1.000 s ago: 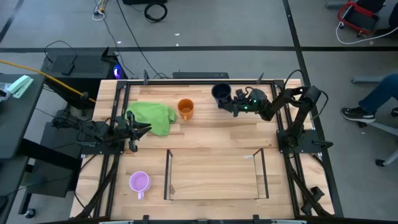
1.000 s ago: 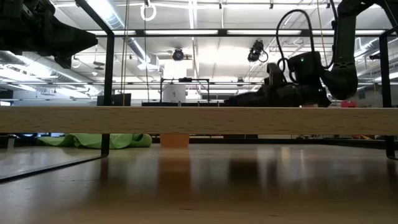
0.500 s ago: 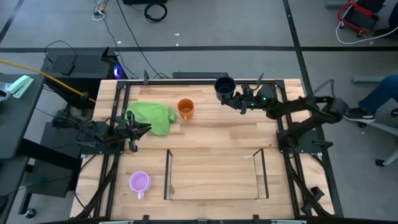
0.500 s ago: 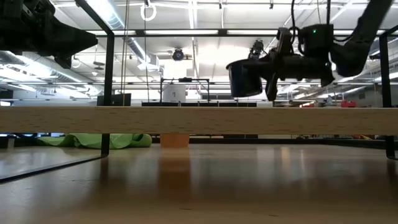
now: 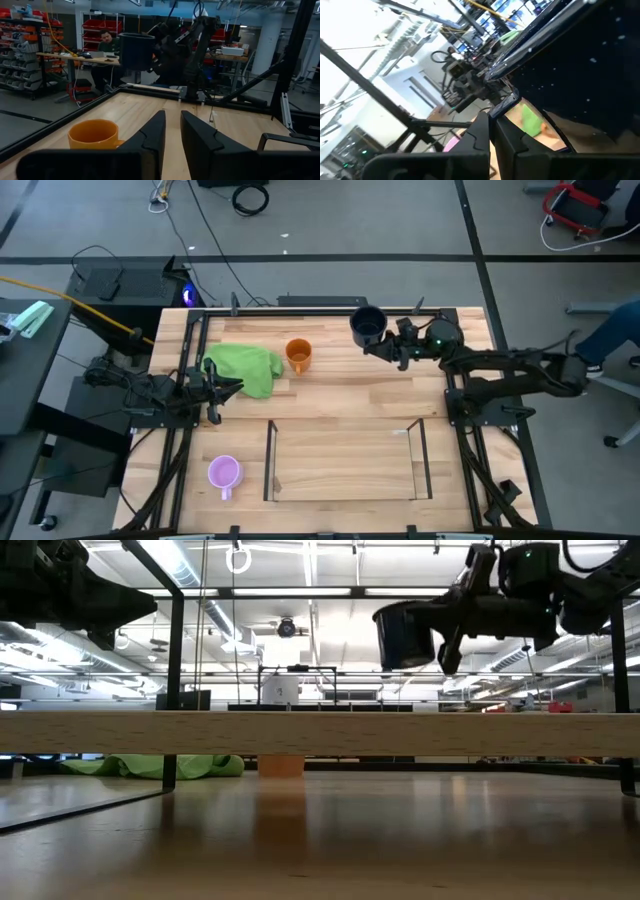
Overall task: Stack small to large cups/mugs on shelf
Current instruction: Put the dark blue mug on the shelf
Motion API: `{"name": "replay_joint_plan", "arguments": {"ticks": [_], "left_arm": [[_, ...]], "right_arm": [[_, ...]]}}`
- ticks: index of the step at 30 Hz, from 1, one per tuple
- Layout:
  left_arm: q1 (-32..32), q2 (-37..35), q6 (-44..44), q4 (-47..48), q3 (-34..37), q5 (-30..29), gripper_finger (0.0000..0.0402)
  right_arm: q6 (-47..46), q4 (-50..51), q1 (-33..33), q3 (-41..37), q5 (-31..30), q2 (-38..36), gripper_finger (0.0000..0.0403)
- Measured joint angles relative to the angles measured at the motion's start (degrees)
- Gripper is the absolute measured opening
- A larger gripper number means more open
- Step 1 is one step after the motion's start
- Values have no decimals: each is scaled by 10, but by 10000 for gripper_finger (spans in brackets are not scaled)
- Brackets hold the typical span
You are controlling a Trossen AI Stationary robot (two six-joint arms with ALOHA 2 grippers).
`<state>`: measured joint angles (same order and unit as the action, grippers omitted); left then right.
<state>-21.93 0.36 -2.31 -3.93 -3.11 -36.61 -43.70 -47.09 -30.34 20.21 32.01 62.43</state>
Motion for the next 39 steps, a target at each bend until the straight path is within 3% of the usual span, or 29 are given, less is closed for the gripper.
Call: {"name": "replay_joint_plan", "arguments": {"ticks": [11, 18, 21, 28, 33, 39], "left_arm": [[0, 0, 0, 0, 0, 0, 62], [0, 0, 0, 0, 0, 0, 59], [0, 0, 0, 1, 0, 0, 56], [0, 0, -4, 4, 0, 0, 61], [0, 0, -5, 4, 0, 0, 63], [0, 0, -13, 4, 0, 0, 59]], "right_arm": [[-38, 41, 88, 27, -27, -61, 8], [38, 226, 221, 134, -125, -61, 8], [71, 256, 295, 163, -180, -48, 8], [75, 249, 447, 176, -305, -2, 8], [75, 145, 512, 175, -319, 64, 8], [60, 80, 530, 177, -324, 144, 8]]}}
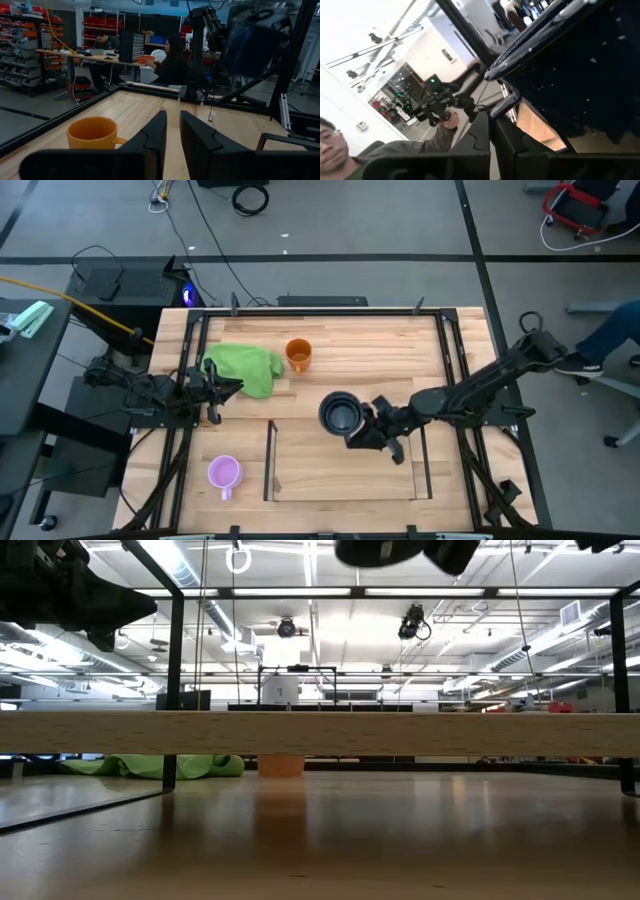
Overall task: Stack small to large cups/mugs on shelf
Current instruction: Put the dark blue mug on the shelf
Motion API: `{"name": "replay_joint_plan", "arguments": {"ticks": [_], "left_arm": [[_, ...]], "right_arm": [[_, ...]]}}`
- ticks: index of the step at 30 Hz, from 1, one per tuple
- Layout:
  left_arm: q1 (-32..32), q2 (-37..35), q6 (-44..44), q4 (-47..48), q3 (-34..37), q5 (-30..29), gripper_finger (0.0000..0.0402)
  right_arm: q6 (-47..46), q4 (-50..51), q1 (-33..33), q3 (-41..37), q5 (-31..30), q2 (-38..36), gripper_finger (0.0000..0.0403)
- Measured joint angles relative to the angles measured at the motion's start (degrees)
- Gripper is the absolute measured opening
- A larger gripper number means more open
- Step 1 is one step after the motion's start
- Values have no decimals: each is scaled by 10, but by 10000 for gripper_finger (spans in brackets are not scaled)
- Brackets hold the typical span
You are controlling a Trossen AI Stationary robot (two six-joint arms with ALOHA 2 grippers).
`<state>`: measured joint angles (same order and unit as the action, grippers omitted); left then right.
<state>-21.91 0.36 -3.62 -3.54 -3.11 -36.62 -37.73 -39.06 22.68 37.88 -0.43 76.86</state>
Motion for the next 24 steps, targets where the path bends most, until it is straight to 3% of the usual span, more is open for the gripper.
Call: {"name": "replay_joint_plan", "arguments": {"ticks": [14, 24], "left_arm": [[0, 0, -2, 5, 0, 0, 60], [0, 0, -3, 9, 0, 0, 55]], "right_arm": [[18, -1, 0, 123, 70, 171, 8], [-19, -120, 3, 124, 96, 268, 8]]}}
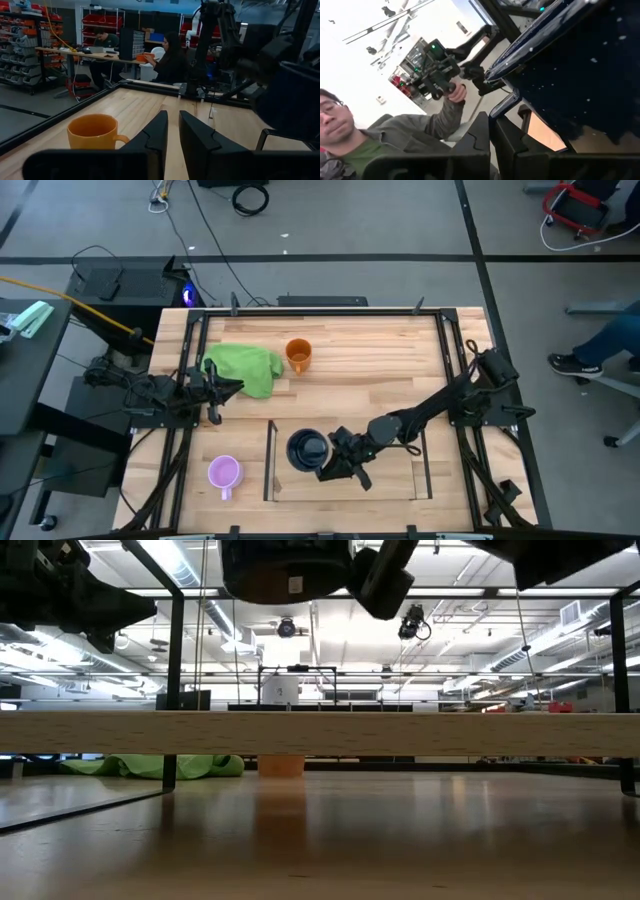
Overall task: Stack small to large cups/mugs on shelf
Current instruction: Put the dark blue mug on the shelf
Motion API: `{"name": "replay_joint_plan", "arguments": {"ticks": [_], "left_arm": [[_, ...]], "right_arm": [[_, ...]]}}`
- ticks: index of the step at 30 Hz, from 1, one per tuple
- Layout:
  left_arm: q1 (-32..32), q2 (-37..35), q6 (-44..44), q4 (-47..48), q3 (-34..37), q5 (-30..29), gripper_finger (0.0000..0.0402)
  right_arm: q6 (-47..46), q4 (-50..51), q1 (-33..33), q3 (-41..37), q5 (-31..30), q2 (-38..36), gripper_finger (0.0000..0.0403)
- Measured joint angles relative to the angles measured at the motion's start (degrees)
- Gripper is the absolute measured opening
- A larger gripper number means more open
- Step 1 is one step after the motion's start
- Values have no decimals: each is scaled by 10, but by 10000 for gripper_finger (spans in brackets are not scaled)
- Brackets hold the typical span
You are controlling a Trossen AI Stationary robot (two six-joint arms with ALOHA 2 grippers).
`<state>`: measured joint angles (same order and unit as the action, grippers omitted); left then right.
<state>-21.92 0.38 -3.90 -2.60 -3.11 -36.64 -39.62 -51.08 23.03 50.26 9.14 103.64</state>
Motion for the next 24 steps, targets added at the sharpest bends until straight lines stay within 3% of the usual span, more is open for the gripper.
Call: {"name": "replay_joint_plan", "arguments": {"ticks": [24], "left_arm": [[0, 0, -4, 0, 0, -4, 57]], "right_arm": [[-44, -81, 19, 0, -28, 67, 8]]}}
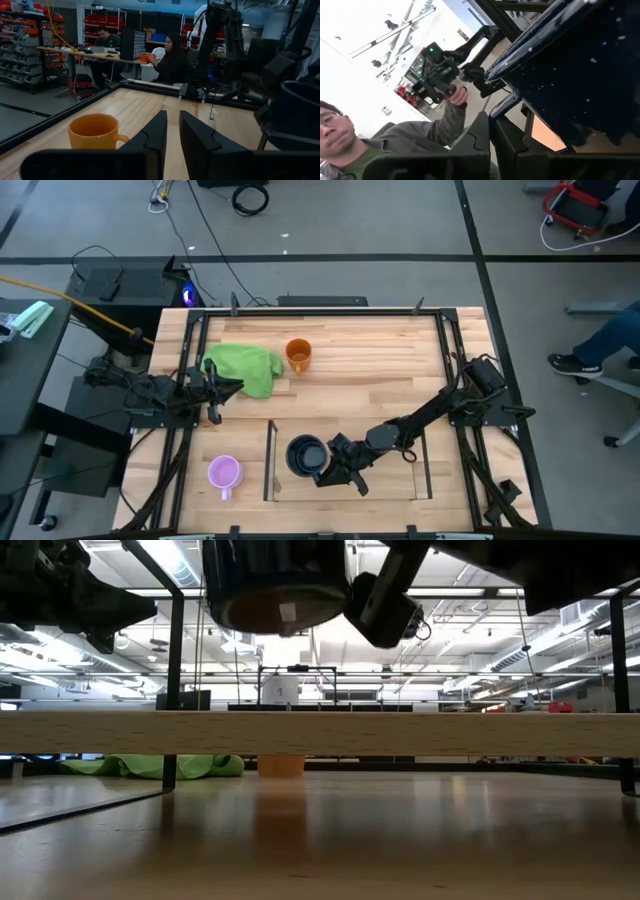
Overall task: Stack small to large cups/mugs on shelf
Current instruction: Put the dark blue mug on the shelf
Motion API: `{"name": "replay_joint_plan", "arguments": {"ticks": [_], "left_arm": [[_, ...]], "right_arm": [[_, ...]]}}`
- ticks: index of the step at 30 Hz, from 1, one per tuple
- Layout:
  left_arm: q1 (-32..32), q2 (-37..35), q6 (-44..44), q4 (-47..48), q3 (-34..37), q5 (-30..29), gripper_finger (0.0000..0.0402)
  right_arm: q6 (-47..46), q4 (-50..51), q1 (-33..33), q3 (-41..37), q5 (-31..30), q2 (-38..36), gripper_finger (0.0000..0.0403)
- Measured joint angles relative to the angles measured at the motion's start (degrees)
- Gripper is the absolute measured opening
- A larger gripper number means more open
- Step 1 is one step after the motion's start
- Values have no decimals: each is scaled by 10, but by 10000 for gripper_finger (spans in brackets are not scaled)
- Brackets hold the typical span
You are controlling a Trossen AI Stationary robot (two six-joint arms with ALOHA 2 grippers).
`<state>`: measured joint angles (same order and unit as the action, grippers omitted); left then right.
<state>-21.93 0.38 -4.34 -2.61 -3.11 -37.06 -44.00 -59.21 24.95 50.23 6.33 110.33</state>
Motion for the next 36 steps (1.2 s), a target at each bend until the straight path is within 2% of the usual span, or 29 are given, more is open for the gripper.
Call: {"name": "replay_joint_plan", "arguments": {"ticks": [9, 36], "left_arm": [[0, 0, -1, 0, 0, 0, 54], [0, 0, -12, 4, 0, 0, 54]], "right_arm": [[-39, 5, 0, 0, 7, 29, 8], [-60, 68, 4, 0, 21, 29, 8]]}}
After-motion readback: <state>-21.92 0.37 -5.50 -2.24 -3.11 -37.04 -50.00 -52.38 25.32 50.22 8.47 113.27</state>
